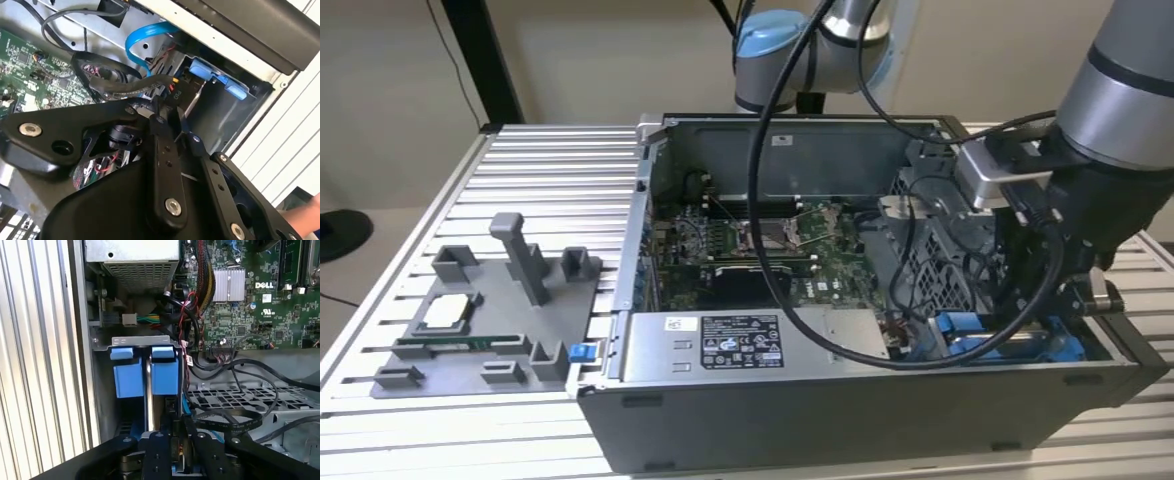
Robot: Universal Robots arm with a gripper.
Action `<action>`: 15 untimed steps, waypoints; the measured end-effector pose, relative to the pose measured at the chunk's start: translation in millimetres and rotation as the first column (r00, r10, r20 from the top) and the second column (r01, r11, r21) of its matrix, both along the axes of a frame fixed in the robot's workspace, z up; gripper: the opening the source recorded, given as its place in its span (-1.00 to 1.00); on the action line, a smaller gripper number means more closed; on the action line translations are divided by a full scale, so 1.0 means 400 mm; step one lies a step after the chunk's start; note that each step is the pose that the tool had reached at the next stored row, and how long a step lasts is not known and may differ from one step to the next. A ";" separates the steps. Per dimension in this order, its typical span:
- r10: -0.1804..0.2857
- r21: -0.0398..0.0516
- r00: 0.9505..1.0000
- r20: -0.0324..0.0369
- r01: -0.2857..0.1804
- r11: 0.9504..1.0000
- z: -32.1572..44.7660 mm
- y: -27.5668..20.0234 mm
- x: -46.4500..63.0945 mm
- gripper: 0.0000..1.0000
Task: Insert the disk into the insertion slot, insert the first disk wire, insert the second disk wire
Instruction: 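Insert the second disk wire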
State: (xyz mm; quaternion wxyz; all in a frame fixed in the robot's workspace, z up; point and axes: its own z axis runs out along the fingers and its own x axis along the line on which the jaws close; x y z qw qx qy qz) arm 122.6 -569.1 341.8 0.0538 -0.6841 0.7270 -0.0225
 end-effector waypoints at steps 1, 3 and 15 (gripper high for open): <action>0.000 0.000 1.000 0.000 0.000 1.000 0.011 0.001 0.000 1.00; 0.000 -0.001 1.000 0.000 0.000 1.000 0.035 0.000 0.000 1.00; 0.000 0.000 1.000 0.000 0.000 1.000 0.114 0.000 0.000 1.00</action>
